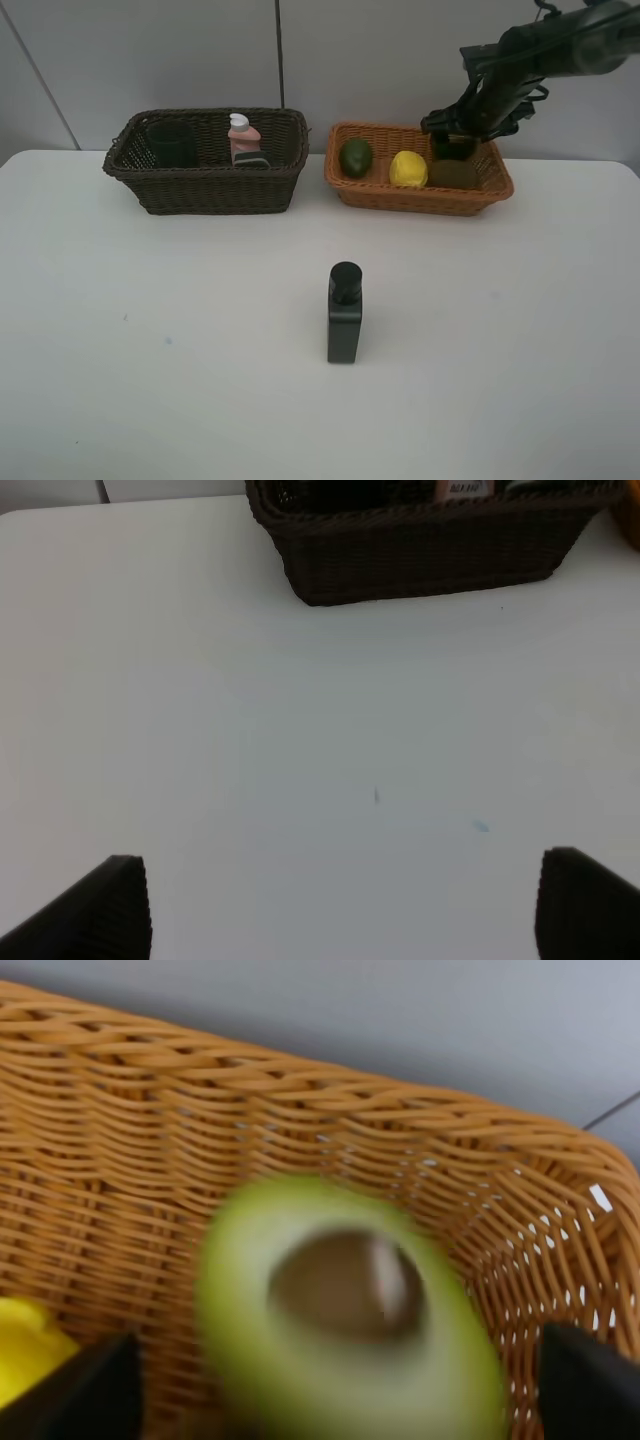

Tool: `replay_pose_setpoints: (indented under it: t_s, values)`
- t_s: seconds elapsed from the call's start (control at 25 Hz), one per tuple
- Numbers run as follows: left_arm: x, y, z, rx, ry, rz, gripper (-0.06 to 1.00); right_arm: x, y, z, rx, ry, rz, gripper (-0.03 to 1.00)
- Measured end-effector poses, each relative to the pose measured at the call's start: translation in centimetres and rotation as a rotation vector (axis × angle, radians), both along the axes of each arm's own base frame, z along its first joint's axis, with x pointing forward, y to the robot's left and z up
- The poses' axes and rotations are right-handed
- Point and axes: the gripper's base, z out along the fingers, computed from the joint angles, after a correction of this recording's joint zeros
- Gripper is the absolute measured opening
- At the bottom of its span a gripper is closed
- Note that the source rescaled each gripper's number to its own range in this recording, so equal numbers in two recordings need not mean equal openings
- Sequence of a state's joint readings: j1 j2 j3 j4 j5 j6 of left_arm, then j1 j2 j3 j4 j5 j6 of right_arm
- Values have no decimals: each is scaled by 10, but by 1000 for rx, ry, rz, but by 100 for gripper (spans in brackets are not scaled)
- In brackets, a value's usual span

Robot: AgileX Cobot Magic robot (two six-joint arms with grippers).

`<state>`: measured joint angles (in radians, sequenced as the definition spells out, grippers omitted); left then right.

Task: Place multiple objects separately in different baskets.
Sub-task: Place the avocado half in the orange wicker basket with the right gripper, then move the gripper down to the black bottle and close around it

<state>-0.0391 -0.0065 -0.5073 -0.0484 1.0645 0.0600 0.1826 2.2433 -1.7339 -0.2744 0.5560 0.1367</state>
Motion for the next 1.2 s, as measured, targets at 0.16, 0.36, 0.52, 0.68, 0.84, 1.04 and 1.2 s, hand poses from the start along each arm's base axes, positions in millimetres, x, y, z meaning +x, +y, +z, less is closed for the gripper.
replay_pose_setpoints:
  t_s: [0.16, 0.36, 0.52, 0.68, 0.84, 1.04, 1.2]
  values:
    - [0, 0, 0, 0, 0, 0, 99, -8, -1, 6, 21, 71, -40, 98]
    - [0, 0, 0, 0, 0, 0, 99, -39, -1, 40, 86, 288, -130, 100]
    - [0, 0, 0, 0, 0, 0, 99, -69, 4, 68, 113, 460, -152, 100]
    - [0, 0, 0, 0, 0, 0, 99, -93, 25, 93, 129, 446, -123, 100]
    - [0, 0, 0, 0, 0, 0, 99, -122, 51, 106, 137, 445, -94, 100]
    - [0, 0, 0, 0, 0, 0, 99, -182, 106, 112, 139, 483, -48, 100]
    - [0, 0, 0, 0, 0, 0, 99, -224, 156, 106, 126, 526, 18, 100]
